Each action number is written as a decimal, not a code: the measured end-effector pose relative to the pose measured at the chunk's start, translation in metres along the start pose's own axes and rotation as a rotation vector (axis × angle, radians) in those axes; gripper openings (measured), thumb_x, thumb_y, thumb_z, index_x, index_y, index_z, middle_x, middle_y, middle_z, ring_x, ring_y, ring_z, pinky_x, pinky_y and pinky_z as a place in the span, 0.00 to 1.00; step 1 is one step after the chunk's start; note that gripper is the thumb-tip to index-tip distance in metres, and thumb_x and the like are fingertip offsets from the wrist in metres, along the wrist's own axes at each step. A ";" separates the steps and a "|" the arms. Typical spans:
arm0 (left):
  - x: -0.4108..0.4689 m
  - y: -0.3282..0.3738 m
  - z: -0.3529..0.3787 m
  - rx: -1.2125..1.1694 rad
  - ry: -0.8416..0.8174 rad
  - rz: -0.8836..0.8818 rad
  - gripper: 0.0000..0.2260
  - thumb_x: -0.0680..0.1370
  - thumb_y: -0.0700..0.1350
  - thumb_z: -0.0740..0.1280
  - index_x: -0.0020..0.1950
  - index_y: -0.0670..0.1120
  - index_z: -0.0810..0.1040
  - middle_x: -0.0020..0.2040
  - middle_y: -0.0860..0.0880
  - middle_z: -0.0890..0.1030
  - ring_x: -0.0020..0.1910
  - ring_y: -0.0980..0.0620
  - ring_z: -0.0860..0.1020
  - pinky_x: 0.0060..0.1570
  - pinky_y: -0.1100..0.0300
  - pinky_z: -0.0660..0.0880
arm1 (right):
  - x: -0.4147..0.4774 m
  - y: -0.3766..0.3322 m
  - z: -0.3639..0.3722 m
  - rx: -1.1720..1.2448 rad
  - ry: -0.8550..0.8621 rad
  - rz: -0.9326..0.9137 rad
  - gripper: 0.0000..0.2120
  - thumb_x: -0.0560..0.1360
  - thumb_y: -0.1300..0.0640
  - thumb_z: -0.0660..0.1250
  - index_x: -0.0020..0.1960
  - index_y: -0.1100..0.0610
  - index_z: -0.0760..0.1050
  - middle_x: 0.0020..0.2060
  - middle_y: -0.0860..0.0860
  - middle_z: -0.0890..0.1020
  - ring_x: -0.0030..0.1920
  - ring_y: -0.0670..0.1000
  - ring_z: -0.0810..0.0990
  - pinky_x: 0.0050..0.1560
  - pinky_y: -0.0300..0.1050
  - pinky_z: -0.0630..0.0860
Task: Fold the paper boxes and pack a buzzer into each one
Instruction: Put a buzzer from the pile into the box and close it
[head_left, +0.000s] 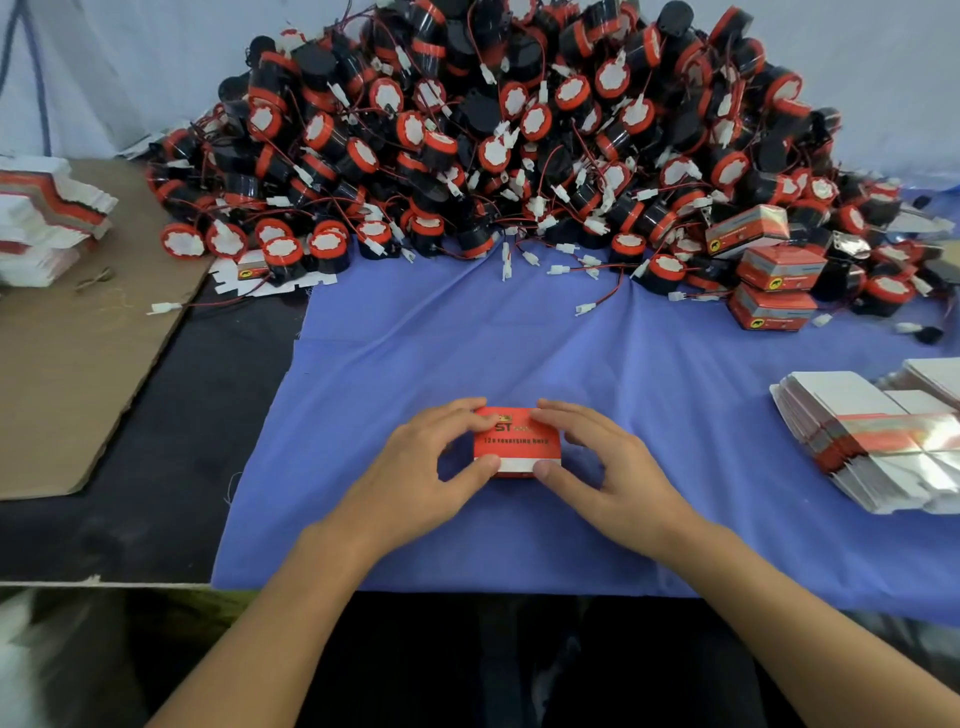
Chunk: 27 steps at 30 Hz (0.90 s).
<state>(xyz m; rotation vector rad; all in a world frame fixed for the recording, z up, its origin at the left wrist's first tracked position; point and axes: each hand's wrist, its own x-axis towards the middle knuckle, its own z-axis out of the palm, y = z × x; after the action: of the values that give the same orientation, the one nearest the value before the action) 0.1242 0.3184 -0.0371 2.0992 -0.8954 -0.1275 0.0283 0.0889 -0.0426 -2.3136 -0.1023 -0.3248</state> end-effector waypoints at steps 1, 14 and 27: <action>0.001 -0.001 -0.001 0.027 -0.004 0.015 0.19 0.80 0.50 0.72 0.71 0.56 0.78 0.74 0.58 0.73 0.72 0.61 0.70 0.72 0.59 0.69 | 0.001 -0.001 -0.001 -0.019 -0.002 -0.030 0.22 0.80 0.46 0.68 0.73 0.44 0.72 0.71 0.38 0.74 0.72 0.40 0.71 0.72 0.43 0.70; -0.001 -0.001 0.012 0.186 0.164 0.208 0.15 0.82 0.47 0.67 0.67 0.46 0.83 0.65 0.50 0.80 0.62 0.50 0.76 0.65 0.58 0.72 | 0.005 -0.001 0.004 -0.077 0.102 -0.132 0.16 0.80 0.60 0.70 0.67 0.52 0.81 0.66 0.45 0.81 0.72 0.42 0.73 0.73 0.38 0.68; -0.016 0.009 0.033 0.344 0.327 0.227 0.10 0.80 0.39 0.71 0.60 0.40 0.85 0.62 0.44 0.84 0.58 0.42 0.82 0.60 0.51 0.77 | 0.000 -0.007 0.016 -0.112 0.227 -0.102 0.15 0.77 0.65 0.73 0.63 0.56 0.83 0.64 0.47 0.81 0.70 0.44 0.75 0.72 0.36 0.69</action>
<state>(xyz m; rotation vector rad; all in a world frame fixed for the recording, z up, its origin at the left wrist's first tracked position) 0.0954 0.3036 -0.0553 2.2202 -0.9962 0.5077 0.0304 0.1050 -0.0484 -2.3682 -0.0917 -0.6570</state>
